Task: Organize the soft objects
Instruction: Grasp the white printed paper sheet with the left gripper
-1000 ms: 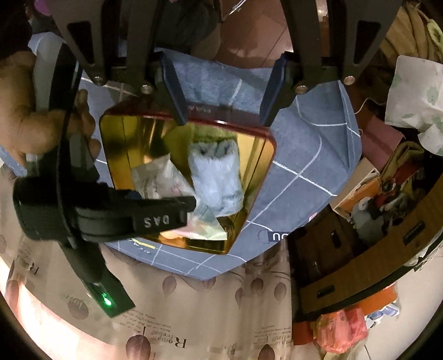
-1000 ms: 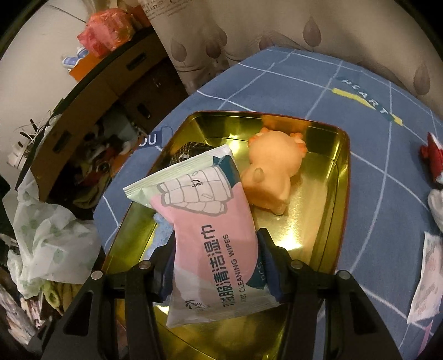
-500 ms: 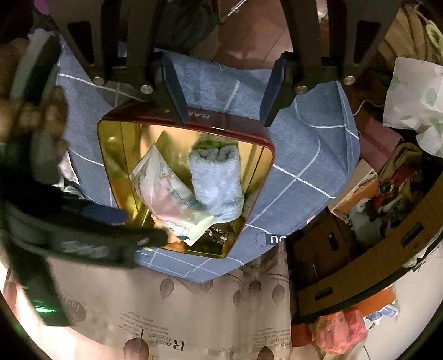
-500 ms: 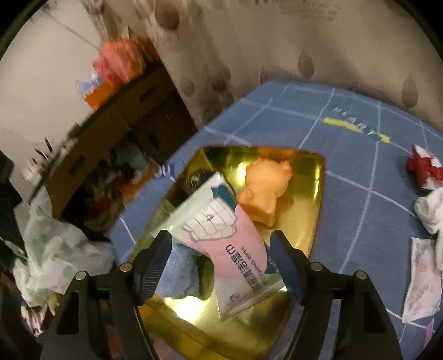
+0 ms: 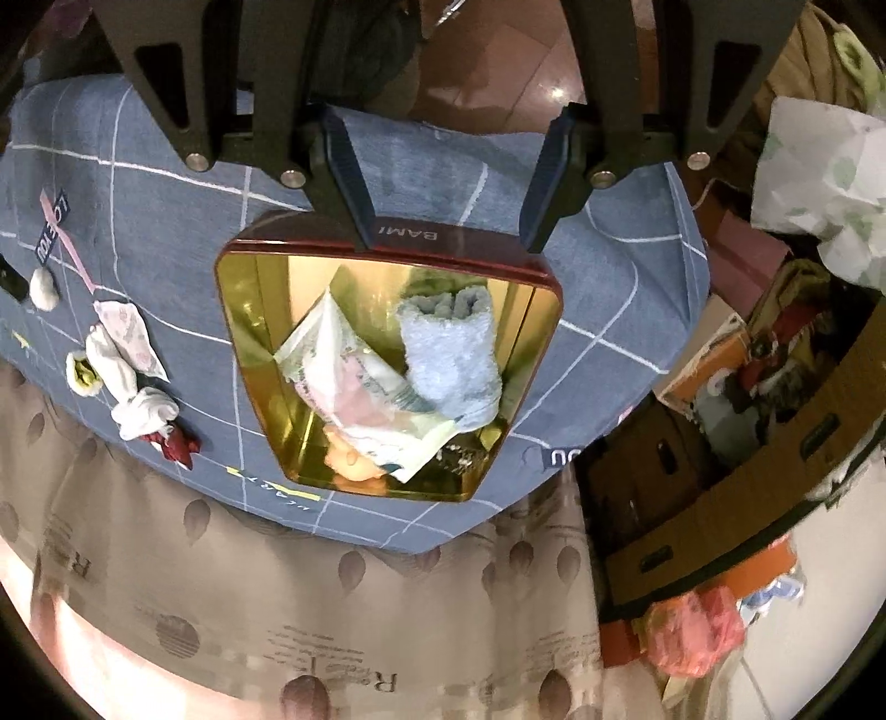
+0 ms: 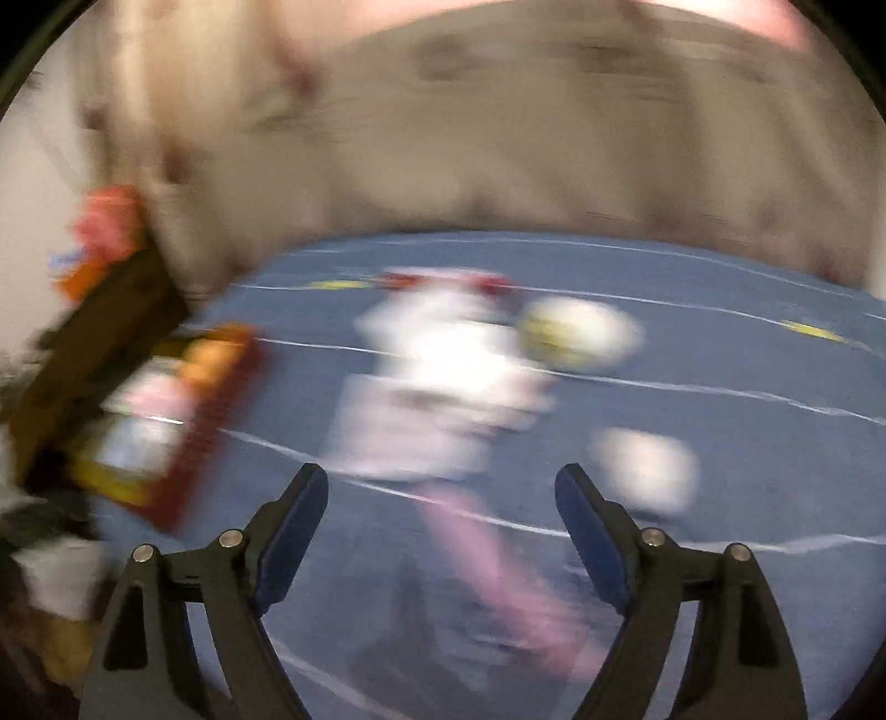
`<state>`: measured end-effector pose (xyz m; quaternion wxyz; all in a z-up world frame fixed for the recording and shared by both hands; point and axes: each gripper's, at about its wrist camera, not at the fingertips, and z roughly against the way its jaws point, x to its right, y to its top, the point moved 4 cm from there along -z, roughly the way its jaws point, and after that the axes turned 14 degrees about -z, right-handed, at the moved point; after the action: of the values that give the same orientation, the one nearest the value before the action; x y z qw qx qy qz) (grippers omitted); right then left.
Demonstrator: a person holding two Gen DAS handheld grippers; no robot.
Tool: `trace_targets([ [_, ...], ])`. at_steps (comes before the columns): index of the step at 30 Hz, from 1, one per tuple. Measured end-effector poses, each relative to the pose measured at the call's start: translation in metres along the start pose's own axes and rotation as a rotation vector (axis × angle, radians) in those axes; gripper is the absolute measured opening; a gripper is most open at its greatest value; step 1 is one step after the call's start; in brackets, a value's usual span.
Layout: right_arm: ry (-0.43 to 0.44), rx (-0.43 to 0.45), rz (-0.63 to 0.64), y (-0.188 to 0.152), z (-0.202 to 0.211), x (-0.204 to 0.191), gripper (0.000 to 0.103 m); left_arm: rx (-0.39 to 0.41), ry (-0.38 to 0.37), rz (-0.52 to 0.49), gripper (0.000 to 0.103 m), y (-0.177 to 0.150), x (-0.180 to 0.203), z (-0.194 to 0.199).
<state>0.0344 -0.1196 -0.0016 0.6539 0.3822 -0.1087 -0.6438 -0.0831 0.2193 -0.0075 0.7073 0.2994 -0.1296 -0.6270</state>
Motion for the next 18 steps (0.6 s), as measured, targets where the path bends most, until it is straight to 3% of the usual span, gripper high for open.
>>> trace_targets([
  [6, -0.359, 0.027, -0.046, 0.007, 0.022, 0.147, 0.082, 0.047, -0.063, -0.07, 0.055, 0.011, 0.031, 0.021],
  [9, -0.455, 0.021, -0.057, 0.01, 0.022, 0.195, 0.082, 0.034, -0.126, -0.119, 0.055, 0.019, 0.058, 0.023],
  [13, -0.441, 0.013, -0.139, 0.007, 0.02, 0.228, 0.082, -0.004, -0.257, -0.147, 0.055, 0.037, 0.099, 0.018],
  [18, -0.375, 0.003, -0.146, 0.004, 0.017, 0.227, 0.09, -0.044, -0.389, -0.187, 0.055, 0.066, 0.153, -0.003],
])
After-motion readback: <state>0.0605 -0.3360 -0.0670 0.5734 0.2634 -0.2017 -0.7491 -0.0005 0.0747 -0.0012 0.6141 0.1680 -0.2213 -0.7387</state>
